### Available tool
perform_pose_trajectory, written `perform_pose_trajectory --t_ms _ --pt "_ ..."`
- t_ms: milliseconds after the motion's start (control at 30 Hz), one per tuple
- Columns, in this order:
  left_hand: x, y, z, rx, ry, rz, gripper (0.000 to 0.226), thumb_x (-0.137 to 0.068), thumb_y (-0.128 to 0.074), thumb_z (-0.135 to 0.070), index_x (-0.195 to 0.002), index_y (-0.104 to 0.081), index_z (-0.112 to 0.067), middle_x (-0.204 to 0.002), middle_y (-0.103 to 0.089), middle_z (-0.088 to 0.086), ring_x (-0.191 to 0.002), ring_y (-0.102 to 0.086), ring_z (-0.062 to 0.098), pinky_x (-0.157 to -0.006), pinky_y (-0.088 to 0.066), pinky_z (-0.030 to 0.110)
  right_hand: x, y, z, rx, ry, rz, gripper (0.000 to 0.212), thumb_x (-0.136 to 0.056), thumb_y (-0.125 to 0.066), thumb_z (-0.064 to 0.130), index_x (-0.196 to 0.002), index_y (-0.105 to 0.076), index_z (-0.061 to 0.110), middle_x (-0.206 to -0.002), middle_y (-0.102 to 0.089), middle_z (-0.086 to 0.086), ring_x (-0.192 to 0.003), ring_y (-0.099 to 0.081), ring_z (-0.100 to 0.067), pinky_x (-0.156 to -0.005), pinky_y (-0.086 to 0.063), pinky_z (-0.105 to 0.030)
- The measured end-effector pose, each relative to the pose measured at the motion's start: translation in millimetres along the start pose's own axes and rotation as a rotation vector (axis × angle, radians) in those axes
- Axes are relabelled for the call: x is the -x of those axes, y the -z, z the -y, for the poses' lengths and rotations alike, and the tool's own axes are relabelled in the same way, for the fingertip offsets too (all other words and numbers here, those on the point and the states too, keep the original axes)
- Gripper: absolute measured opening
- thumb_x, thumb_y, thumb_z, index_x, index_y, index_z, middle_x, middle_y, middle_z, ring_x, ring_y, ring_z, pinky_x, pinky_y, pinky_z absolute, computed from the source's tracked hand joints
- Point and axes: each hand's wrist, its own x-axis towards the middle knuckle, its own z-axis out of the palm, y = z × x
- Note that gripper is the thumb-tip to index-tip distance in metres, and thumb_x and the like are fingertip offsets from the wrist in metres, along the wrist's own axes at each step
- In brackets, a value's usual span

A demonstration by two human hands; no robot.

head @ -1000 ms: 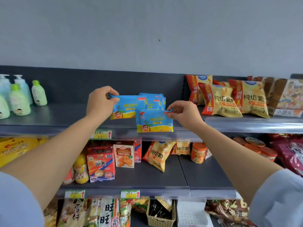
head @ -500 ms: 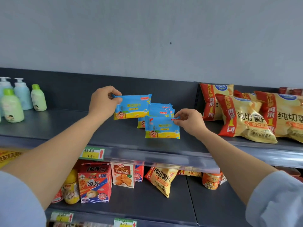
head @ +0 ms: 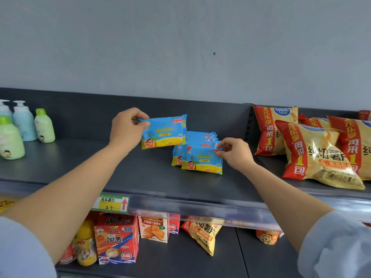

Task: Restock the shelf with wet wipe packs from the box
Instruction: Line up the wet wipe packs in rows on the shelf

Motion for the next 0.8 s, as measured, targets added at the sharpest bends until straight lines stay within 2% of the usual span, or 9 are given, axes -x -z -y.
perform_pose_trajectory --t_ms 100,233,500,600,667,800 --pt "-1.2 -3.2 7.4 0.048 0.023 0.147 0.018 -0.085 -0.066 -0.006 -0.078 -0.064 -0.023 -0.091 -0.067 0.004 -0.087 -0.068 0.021 -0.073 -0.058 0.044 -3.6 -4.9 -0.3 -0.002 -0.015 -0.012 0.014 -0.081 -0.075 0.017 -0.090 -0.065 0.021 -0.092 -0.064 0.000 -0.083 -0.061 -0.013 -0.059 -0.045 -0.020" --pt "4.9 -18.3 15.7 0.048 0.033 0.317 0.020 -0.084 -0.067 -0.004 -0.077 -0.065 -0.023 -0.088 -0.068 0.004 -0.086 -0.068 0.024 -0.076 -0.057 0.049 -6.0 -8.4 0.4 -0.015 -0.032 -0.027 0.014 -0.082 -0.074 0.019 -0.093 -0.065 0.020 -0.092 -0.064 0.000 -0.083 -0.060 -0.013 -0.058 -0.045 -0.020" --pt "8.9 -57.0 27.0 -0.050 0.018 0.458 0.018 -0.088 -0.065 -0.010 -0.079 -0.062 -0.024 -0.091 -0.067 0.000 -0.089 -0.065 0.019 -0.078 -0.057 0.044 -7.5 -7.9 1.5 0.045 -0.014 -0.035 0.022 -0.082 -0.075 0.023 -0.103 -0.069 0.017 -0.093 -0.064 0.002 -0.083 -0.059 -0.012 -0.063 -0.045 -0.022" --pt "9.1 -67.3 30.7 -0.166 -0.045 0.470 0.016 -0.090 -0.062 -0.010 -0.089 -0.059 -0.025 -0.105 -0.059 -0.002 -0.094 -0.058 0.014 -0.069 -0.051 0.026 -8.4 -8.5 2.6 0.072 -0.009 -0.024 0.024 -0.084 -0.073 0.025 -0.107 -0.068 0.019 -0.097 -0.064 0.003 -0.089 -0.060 -0.012 -0.068 -0.052 -0.025" --pt "9.6 -71.9 31.3 -0.244 -0.076 0.506 0.025 -0.087 -0.065 -0.008 -0.101 -0.055 -0.025 -0.112 -0.050 -0.003 -0.100 -0.052 0.012 -0.064 -0.045 0.017 -9.1 -9.0 1.6 0.074 -0.007 -0.024 0.024 -0.084 -0.073 0.025 -0.107 -0.068 0.020 -0.098 -0.064 0.003 -0.088 -0.060 -0.011 -0.066 -0.052 -0.024" --pt "11.8 -78.0 31.1 -0.334 -0.103 0.528 0.052 -0.076 -0.078 -0.016 -0.116 -0.044 -0.021 -0.115 -0.037 -0.008 -0.105 -0.045 0.009 -0.081 -0.047 0.026 -8.8 -10.3 0.1 0.091 -0.001 -0.036 0.024 -0.084 -0.073 0.026 -0.107 -0.068 0.021 -0.098 -0.064 0.004 -0.085 -0.059 -0.009 -0.057 -0.044 -0.017"
